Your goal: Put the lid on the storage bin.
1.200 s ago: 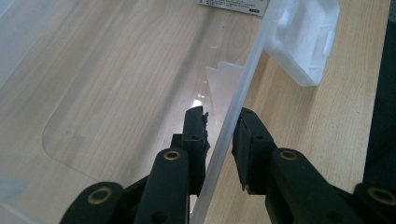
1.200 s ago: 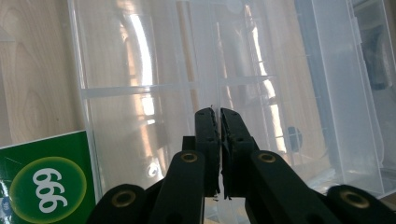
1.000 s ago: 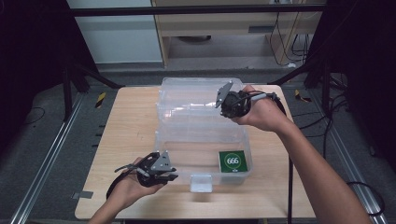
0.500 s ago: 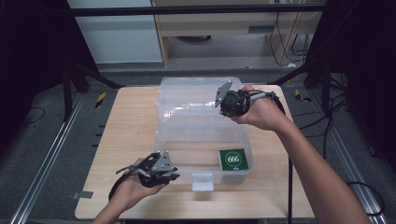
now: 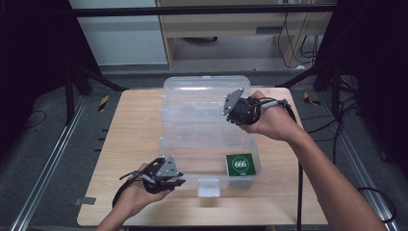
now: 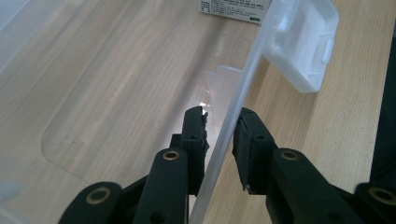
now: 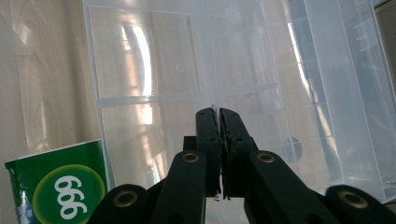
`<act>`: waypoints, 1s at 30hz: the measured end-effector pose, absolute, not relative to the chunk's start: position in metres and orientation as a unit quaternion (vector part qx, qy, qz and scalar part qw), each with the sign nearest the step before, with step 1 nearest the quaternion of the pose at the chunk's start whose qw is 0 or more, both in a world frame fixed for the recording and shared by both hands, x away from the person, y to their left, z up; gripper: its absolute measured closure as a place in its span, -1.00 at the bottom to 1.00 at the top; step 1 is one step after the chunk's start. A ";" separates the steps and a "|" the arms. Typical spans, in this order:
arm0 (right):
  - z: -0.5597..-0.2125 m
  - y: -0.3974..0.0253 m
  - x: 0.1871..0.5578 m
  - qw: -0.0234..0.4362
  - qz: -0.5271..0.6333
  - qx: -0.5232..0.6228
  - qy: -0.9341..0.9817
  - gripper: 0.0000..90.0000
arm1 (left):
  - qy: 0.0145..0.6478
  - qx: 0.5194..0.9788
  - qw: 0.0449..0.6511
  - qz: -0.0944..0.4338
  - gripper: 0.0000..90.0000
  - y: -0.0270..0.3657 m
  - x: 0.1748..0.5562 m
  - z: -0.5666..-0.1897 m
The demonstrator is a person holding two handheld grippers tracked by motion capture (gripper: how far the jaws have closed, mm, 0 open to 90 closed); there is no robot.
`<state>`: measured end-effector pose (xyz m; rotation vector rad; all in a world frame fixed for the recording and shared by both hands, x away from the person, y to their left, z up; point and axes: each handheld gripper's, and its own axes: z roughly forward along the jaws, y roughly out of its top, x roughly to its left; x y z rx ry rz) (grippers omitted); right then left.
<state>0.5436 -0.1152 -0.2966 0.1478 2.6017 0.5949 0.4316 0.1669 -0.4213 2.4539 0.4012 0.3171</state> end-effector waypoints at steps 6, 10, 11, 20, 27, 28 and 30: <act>-0.296 -0.117 0.533 0.237 0.222 0.047 0.945 0.95 | 0.152 0.930 0.314 0.120 0.65 0.167 0.431 -0.422; -0.297 -0.118 0.527 0.241 0.223 0.046 0.944 0.95 | 0.153 0.929 0.314 0.120 0.65 0.167 0.431 -0.422; -0.297 -0.118 0.525 0.242 0.225 0.045 0.943 0.95 | 0.153 0.929 0.313 0.120 0.65 0.167 0.431 -0.422; -0.299 -0.121 0.514 0.245 0.235 0.046 0.940 0.95 | 0.154 0.929 0.313 0.119 0.64 0.167 0.431 -0.422; -0.300 -0.122 0.507 0.246 0.235 0.042 0.939 0.94 | 0.154 0.929 0.314 0.119 0.64 0.167 0.431 -0.422; -0.300 -0.123 0.506 0.244 0.237 0.041 0.939 0.94 | 0.154 0.929 0.314 0.119 0.64 0.167 0.431 -0.422; -0.300 -0.123 0.505 0.245 0.239 0.042 0.939 0.94 | 0.155 0.929 0.314 0.119 0.64 0.167 0.431 -0.422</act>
